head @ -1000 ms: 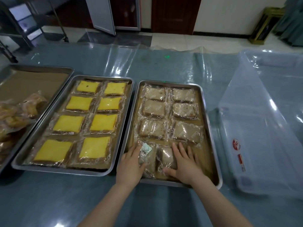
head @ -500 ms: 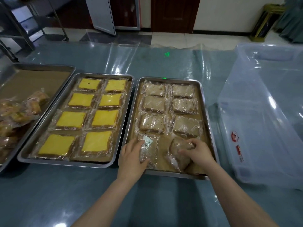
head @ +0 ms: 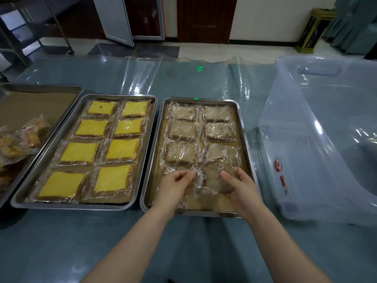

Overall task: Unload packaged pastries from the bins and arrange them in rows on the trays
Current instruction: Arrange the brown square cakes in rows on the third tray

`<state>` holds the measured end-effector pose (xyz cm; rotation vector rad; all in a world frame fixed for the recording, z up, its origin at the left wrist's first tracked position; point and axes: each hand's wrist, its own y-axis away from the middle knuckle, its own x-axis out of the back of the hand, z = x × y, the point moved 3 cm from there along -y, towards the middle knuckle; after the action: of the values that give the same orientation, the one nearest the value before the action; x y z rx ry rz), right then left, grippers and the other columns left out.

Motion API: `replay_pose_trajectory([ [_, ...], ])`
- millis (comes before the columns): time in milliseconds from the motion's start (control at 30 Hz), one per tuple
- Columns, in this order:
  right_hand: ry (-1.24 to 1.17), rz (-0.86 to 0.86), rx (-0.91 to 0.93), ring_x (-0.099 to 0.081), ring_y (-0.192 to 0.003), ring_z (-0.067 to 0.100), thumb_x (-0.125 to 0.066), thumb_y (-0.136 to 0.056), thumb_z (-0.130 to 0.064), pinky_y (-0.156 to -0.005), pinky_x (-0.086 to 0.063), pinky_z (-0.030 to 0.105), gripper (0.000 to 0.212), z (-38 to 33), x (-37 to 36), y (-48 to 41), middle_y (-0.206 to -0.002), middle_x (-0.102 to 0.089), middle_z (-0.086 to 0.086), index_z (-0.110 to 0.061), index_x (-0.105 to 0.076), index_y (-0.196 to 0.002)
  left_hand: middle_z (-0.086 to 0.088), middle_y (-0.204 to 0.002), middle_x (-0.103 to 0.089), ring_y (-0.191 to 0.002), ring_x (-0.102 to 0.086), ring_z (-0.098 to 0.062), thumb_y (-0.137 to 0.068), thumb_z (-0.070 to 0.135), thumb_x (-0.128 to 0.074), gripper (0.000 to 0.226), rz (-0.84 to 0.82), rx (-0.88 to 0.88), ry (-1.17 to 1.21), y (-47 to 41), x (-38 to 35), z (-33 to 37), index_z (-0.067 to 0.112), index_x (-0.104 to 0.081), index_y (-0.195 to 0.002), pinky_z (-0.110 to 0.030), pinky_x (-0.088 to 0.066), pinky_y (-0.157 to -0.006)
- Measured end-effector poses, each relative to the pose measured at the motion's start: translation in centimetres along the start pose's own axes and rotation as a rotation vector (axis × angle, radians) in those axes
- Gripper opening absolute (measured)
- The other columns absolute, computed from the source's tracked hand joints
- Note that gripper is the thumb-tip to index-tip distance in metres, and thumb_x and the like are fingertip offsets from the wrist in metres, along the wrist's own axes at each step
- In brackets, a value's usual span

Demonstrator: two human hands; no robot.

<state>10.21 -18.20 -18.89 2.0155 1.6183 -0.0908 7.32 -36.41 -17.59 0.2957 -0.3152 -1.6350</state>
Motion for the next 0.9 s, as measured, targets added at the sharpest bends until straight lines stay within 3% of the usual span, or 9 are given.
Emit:
replay_pose_trajectory([
  [133,0.071,0.002,0.034,-0.069,-0.091,0.025,-0.078,-0.066,-0.023,-0.080,-0.055,0.042,0.043,-0.4,0.2,0.3,-0.100,-0.072,0.010,-0.010,-0.059,-0.102,0.002,-0.071,-0.070,-0.060,-0.064,-0.002,-0.085,0.013,-0.067,0.005,0.015,-0.026,-0.027,-0.2,-0.3,0.6,0.010,-0.069,-0.082,-0.014,-0.048,-0.055],
  [233,0.152,0.018,0.079,-0.070,-0.086,0.021,-0.078,-0.065,-0.026,-0.073,-0.056,0.034,0.040,-1.1,0.3,0.4,-0.095,-0.073,0.005,-0.012,-0.063,-0.099,0.004,-0.068,-0.069,-0.059,-0.063,-0.001,-0.088,0.011,-0.062,0.010,-0.049,-0.046,-0.107,-0.6,-0.3,1.4,0.011,-0.067,-0.079,-0.013,-0.046,-0.054],
  [367,0.208,0.082,0.080,-0.070,-0.084,0.019,-0.075,-0.072,-0.023,-0.074,-0.055,0.034,0.031,-2.4,1.9,0.2,-0.091,-0.074,-0.001,-0.015,-0.065,-0.100,0.005,-0.075,-0.068,-0.068,-0.063,-0.004,-0.090,0.014,-0.058,0.011,-0.249,-0.140,-0.383,-1.6,1.0,3.2,0.015,-0.064,-0.080,-0.015,-0.047,-0.062],
  [533,0.243,0.072,0.034,-0.071,-0.083,0.024,-0.078,-0.063,-0.028,-0.071,-0.053,0.037,0.044,-2.6,2.9,0.4,-0.093,-0.074,0.006,-0.010,-0.063,-0.100,0.012,-0.072,-0.067,-0.067,-0.061,0.007,-0.089,0.020,-0.061,0.011,-0.369,-0.317,-0.750,-2.2,2.0,4.4,0.024,-0.061,-0.079,-0.006,-0.043,-0.059],
  [600,0.184,0.092,0.004,-0.070,-0.082,0.023,-0.078,-0.064,-0.026,-0.075,-0.053,0.039,0.048,-2.2,2.9,0.3,-0.095,-0.073,0.008,-0.006,-0.061,-0.104,0.009,-0.073,-0.070,-0.070,-0.065,0.002,-0.091,0.019,-0.058,0.009,-0.319,-0.270,-0.614,-2.5,1.8,4.1,0.019,-0.061,-0.082,-0.009,-0.046,-0.061],
  [667,0.118,0.108,-0.016,-0.070,-0.083,0.023,-0.077,-0.069,-0.021,-0.073,-0.055,0.037,0.048,-1.9,3.0,0.2,-0.095,-0.072,0.009,-0.003,-0.058,-0.109,0.002,-0.081,-0.072,-0.074,-0.068,-0.008,-0.093,0.022,-0.053,0.013,-0.256,-0.117,-0.304,-2.5,1.1,3.2,0.011,-0.059,-0.090,-0.017,-0.051,-0.064],
  [733,0.094,0.141,-0.031,-0.069,-0.092,0.027,-0.074,-0.077,-0.014,-0.080,-0.056,0.041,0.047,-1.4,3.2,0.0,-0.103,-0.071,0.012,-0.001,-0.054,-0.116,-0.002,-0.096,-0.068,-0.080,-0.068,-0.014,-0.086,0.037,-0.057,0.029,-0.234,0.029,-0.074,-2.1,0.0,1.7,0.012,-0.056,-0.099,-0.025,-0.055,-0.069],
  [800,0.097,0.165,-0.053,-0.068,-0.098,0.029,-0.074,-0.080,-0.013,-0.090,-0.053,0.047,0.049,-0.9,3.4,-0.1,-0.111,-0.068,0.013,-0.003,-0.052,-0.122,-0.002,-0.108,-0.064,-0.092,-0.064,-0.018,-0.073,0.052,-0.063,0.048,-0.220,0.109,-0.075,-1.7,-1.2,0.2,0.018,-0.055,-0.105,-0.039,-0.055,-0.082],
  [900,0.065,0.146,-0.092,-0.070,-0.093,0.022,-0.075,-0.078,-0.016,-0.081,-0.057,0.042,0.041,-0.4,3.7,-0.3,-0.106,-0.070,0.005,-0.013,-0.057,-0.115,-0.013,-0.103,-0.068,-0.096,-0.064,-0.033,-0.082,0.042,-0.064,0.039,-0.143,0.103,-0.204,-2.1,-1.8,-1.0,0.009,-0.062,-0.102,-0.051,-0.049,-0.091],
])
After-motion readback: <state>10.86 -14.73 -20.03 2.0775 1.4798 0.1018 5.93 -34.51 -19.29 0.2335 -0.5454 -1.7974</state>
